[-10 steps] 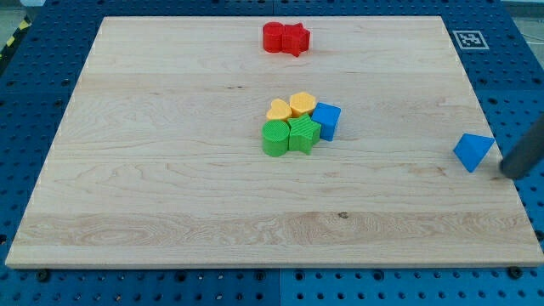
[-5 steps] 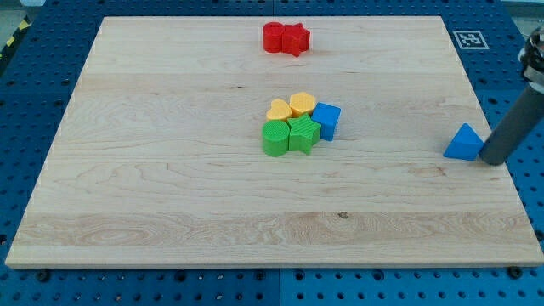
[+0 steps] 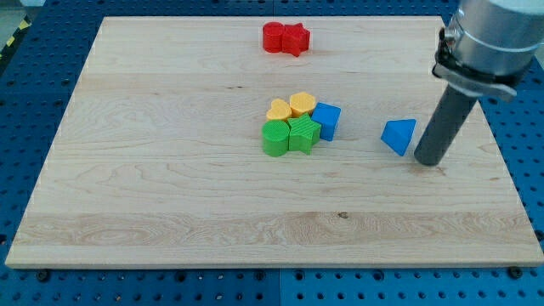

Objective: Push the triangle into the yellow blocks

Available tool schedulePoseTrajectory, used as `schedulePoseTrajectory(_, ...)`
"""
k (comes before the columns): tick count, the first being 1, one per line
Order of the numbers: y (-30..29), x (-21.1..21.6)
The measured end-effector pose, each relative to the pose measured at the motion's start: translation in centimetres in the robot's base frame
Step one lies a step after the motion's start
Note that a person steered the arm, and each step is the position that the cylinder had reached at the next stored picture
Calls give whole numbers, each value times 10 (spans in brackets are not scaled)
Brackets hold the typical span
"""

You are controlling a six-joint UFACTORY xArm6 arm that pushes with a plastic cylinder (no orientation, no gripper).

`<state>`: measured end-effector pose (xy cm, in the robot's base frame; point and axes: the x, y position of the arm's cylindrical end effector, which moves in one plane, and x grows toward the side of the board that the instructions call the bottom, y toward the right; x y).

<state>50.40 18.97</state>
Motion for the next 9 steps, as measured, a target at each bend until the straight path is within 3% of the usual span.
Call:
schedulePoseTrajectory(1, -7, -8)
schedulePoseTrajectory(3, -31, -78)
schedulePoseTrajectory(6, -85, -137)
schedulePoseTrajectory(7, -95, -145)
schedulePoseTrajectory(9, -38, -118)
